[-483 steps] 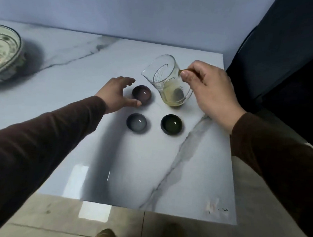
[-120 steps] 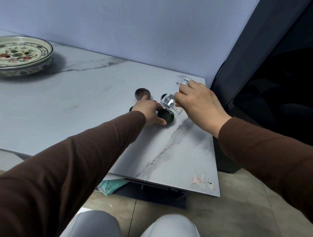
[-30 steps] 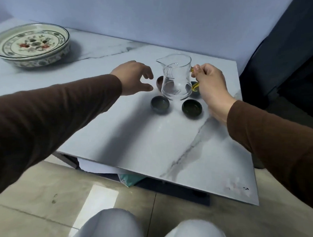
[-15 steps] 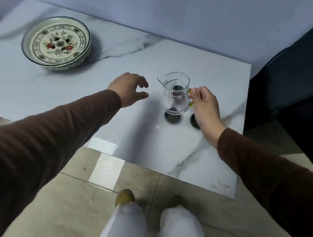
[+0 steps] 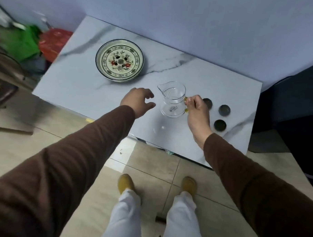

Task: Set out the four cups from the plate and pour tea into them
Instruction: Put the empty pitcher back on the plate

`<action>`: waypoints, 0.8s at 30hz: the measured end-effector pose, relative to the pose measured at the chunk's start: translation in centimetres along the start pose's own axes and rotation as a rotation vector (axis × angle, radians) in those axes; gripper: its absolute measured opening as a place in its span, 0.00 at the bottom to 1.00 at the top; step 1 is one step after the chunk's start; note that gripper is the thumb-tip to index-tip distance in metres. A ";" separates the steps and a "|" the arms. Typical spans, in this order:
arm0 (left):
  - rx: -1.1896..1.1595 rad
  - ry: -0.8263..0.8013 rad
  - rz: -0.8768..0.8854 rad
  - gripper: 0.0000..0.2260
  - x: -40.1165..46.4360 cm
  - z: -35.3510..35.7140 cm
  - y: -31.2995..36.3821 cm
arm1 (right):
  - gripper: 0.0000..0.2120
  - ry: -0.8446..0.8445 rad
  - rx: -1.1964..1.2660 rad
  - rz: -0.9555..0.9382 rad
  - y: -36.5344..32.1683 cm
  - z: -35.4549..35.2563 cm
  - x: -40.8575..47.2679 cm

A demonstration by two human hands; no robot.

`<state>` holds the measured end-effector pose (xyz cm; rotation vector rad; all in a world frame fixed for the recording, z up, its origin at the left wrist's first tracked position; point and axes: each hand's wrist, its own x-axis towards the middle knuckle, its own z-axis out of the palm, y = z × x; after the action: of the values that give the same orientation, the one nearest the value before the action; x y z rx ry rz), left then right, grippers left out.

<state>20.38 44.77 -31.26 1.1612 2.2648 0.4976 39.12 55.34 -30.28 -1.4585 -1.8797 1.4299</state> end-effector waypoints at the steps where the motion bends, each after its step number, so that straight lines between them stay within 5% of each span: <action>1: 0.000 0.003 0.007 0.15 -0.2 -1.0 -1.0 | 0.13 0.004 -0.011 -0.004 -0.9 1.2 -0.3; 24: 0.073 -0.133 0.005 0.15 12.1 -14.4 -15.4 | 0.12 0.017 0.018 0.130 -10.3 18.6 8.2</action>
<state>-3.95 45.03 -31.88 1.1992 2.1824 0.3319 16.41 53.93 -31.48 -1.6049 -1.7861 1.4834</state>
